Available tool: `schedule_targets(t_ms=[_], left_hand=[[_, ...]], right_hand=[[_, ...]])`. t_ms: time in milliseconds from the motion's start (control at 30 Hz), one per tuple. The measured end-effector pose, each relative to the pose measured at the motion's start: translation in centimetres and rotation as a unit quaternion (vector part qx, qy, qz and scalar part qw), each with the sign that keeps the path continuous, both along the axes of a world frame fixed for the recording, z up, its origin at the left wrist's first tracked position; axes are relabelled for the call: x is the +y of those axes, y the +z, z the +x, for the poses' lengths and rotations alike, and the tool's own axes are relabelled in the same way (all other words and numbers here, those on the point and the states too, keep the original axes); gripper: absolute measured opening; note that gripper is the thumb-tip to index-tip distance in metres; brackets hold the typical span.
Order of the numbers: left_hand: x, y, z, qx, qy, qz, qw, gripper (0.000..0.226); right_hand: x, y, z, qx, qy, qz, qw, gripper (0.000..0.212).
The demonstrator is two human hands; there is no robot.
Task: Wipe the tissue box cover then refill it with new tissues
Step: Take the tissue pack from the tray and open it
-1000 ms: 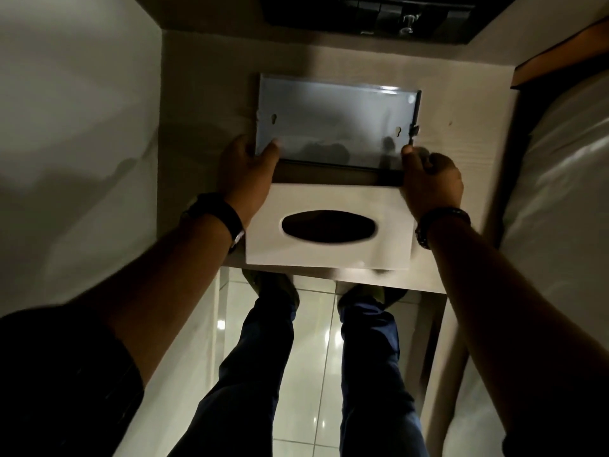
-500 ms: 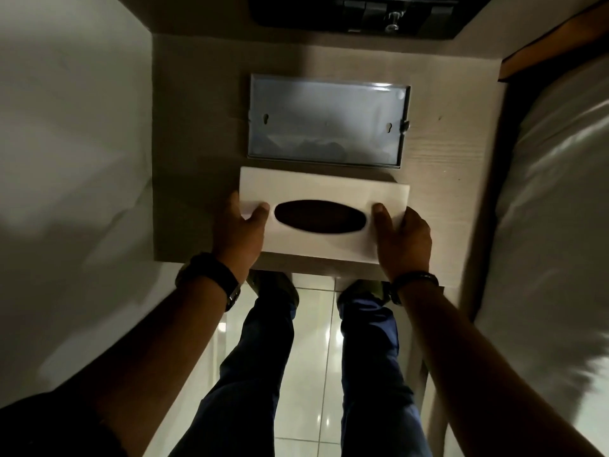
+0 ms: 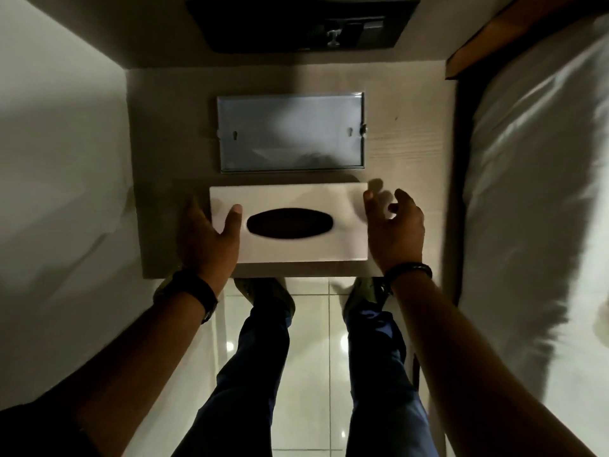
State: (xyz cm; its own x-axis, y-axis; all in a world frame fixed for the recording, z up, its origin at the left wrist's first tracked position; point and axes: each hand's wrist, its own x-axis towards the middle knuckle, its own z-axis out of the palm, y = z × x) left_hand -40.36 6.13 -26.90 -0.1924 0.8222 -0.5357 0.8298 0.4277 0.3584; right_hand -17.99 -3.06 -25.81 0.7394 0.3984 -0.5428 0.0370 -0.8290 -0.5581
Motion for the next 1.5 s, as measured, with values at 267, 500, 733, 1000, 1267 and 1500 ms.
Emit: schedule_targets(t_ms=[267, 500, 733, 1000, 1267, 1500], left_hand=[[-1.8, 7.7, 11.2, -0.146, -0.219, 0.143, 0.954, 0.080], [-10.7, 15.3, 24.6, -0.284, -0.425, 0.194, 0.838, 0.068], [-20.1, 19.7, 34.1, -0.189, -0.691, 0.136, 0.685, 0.082], [-23.5, 19.5, 41.7, -0.015, -0.771, 0.134, 0.622, 0.104], [-23.9, 19.5, 43.5, 0.058, -0.792, 0.149, 0.589, 0.129], [-23.6, 20.1, 43.6, 0.033, -0.776, 0.147, 0.612, 0.144]], right_hand=[[-4.5, 9.8, 6.0, 0.018, -0.106, 0.150, 0.983, 0.032], [-16.8, 18.9, 15.4, -0.169, -0.210, 0.211, 0.940, 0.032], [-26.9, 19.5, 24.2, -0.241, -0.175, -0.039, 0.954, 0.053], [-28.5, 17.2, 26.4, -0.219, -0.179, -0.136, 0.949, 0.051], [-29.6, 17.3, 28.0, -0.148, -0.212, -0.057, 0.964, 0.047], [-28.8, 19.7, 28.3, -0.090, -0.289, 0.031, 0.952, 0.037]])
